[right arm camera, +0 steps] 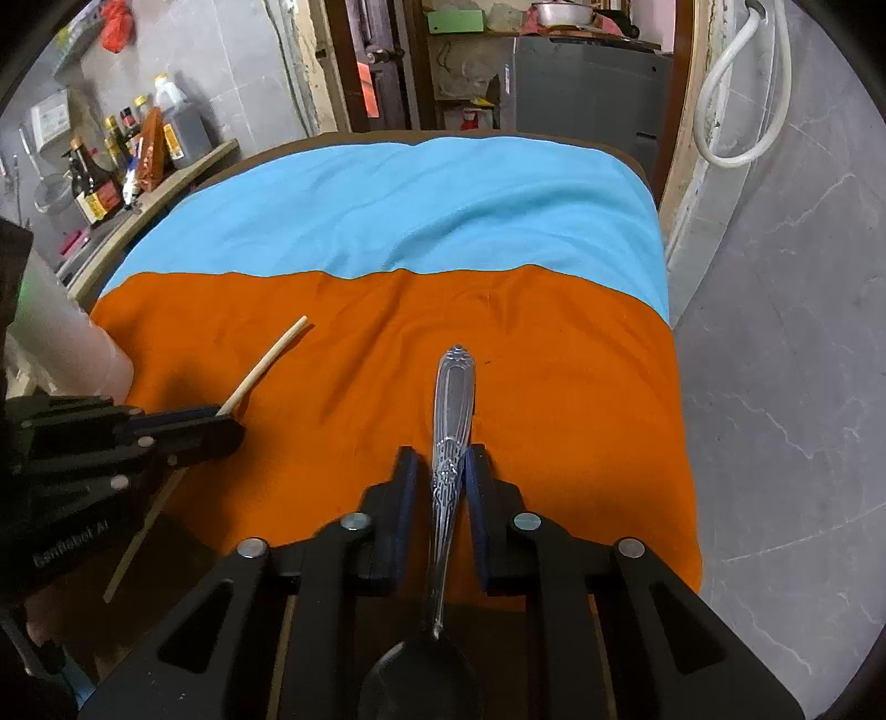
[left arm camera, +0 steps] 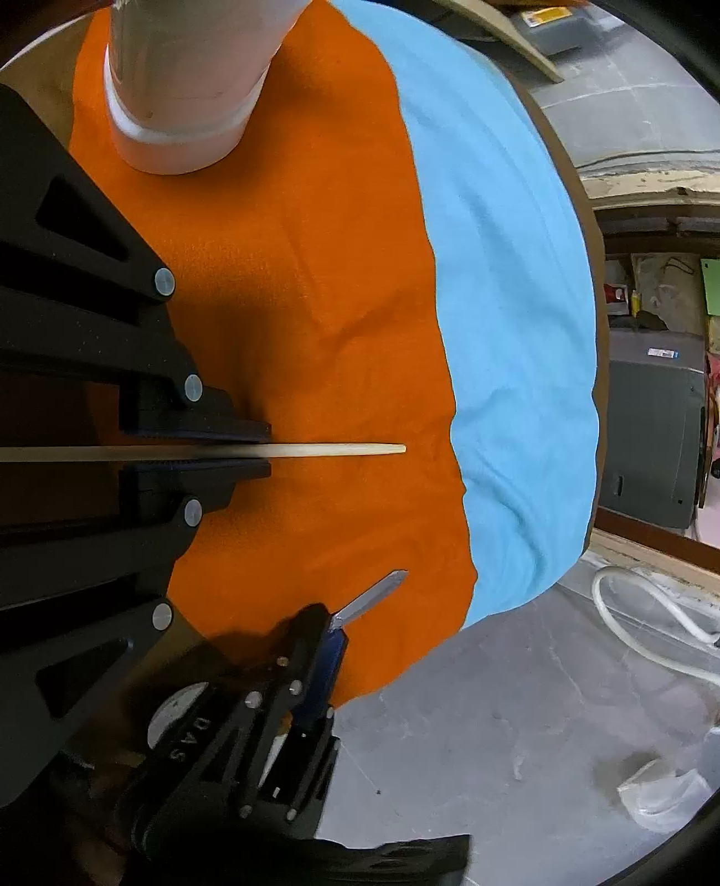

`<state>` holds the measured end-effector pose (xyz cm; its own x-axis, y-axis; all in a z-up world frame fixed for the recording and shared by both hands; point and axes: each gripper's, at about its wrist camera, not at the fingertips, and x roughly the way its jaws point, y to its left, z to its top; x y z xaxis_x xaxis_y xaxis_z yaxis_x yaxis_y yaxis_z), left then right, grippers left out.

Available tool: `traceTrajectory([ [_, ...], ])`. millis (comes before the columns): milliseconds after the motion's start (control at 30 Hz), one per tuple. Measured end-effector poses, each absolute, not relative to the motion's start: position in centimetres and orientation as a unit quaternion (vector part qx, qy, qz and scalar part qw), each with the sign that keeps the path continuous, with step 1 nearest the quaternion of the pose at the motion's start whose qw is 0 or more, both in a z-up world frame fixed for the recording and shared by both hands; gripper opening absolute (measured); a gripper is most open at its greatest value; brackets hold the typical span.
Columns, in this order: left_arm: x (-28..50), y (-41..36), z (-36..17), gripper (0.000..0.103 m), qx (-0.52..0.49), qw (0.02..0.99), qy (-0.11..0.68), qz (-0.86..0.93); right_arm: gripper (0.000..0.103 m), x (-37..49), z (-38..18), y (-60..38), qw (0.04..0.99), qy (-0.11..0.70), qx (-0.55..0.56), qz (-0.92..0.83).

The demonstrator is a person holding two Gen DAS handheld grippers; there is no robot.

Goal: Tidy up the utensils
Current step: 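Lift the chopstick with the left tool while the right tool lifts the spoon toward the basket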

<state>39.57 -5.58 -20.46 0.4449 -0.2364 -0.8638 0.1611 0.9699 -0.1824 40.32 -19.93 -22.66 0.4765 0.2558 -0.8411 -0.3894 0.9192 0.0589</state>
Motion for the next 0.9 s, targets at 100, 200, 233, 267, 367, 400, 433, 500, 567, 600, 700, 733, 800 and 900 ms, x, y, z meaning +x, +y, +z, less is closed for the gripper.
traceTrajectory([
  [100, 39.3, -5.7, -20.4, 0.002, -0.038, 0.852, 0.510, -0.112, 0.008, 40.2, -22.6, -20.2, 0.861, 0.473, -0.062, 0.177],
  [200, 38.7, -4.6, -20.3, 0.002, -0.084, 0.854, 0.501, -0.114, 0.008, 39.5, -22.5, -20.9, 0.872, 0.459, -0.027, 0.169],
  [233, 38.1, -4.2, -20.2, 0.002, -0.100, 0.858, 0.492, -0.113, 0.008, 39.2, -22.4, -21.3, 0.874, 0.455, -0.007, 0.173],
  [267, 37.7, -4.0, -20.1, 0.002, -0.104, 0.861, 0.485, -0.109, 0.008, 38.9, -22.3, -21.6, 0.874, 0.451, 0.009, 0.179],
  [367, 35.9, -3.7, -19.5, 0.002, -0.112, 0.879, 0.453, -0.100, 0.008, 37.4, -21.3, -22.5, 0.885, 0.417, 0.048, 0.199],
  [400, 35.2, -3.7, -19.2, 0.002, -0.114, 0.886, 0.438, -0.100, 0.008, 36.9, -21.0, -22.5, 0.890, 0.406, 0.049, 0.203],
  [433, 34.7, -3.7, -18.8, 0.002, -0.116, 0.892, 0.425, -0.101, 0.008, 36.6, -20.8, -22.4, 0.893, 0.398, 0.049, 0.206],
  [500, 34.0, -3.8, -18.0, 0.002, -0.119, 0.903, 0.401, -0.102, 0.008, 35.7, -20.4, -22.4, 0.899, 0.379, 0.051, 0.214],
  [567, 33.4, -3.7, -17.3, 0.002, -0.120, 0.912, 0.380, -0.098, 0.008, 35.0, -20.0, -22.4, 0.905, 0.359, 0.057, 0.221],
  [600, 33.1, -3.7, -16.9, 0.002, -0.122, 0.916, 0.369, -0.096, 0.008, 34.7, -19.7, -22.3, 0.908, 0.348, 0.061, 0.224],
  [700, 32.4, -3.3, -15.9, 0.002, -0.136, 0.927, 0.337, -0.092, 0.008, 33.7, -18.9, -22.7, 0.918, 0.301, 0.081, 0.245],
  [733, 32.2, -3.1, -15.6, 0.002, -0.141, 0.930, 0.326, -0.090, 0.008, 33.4, -18.6, -22.7, 0.920, 0.290, 0.085, 0.248],
  [800, 31.8, -2.8, -15.0, 0.002, -0.147, 0.935, 0.312, -0.088, 0.008, 32.9, -18.0, -22.6, 0.926, 0.264, 0.091, 0.256],
  [900, 31.6, -2.7, -14.5, 0.002, -0.150, 0.940, 0.295, -0.086, 0.008, 32.5, -17.4, -22.6, 0.928, 0.243, 0.107, 0.262],
])
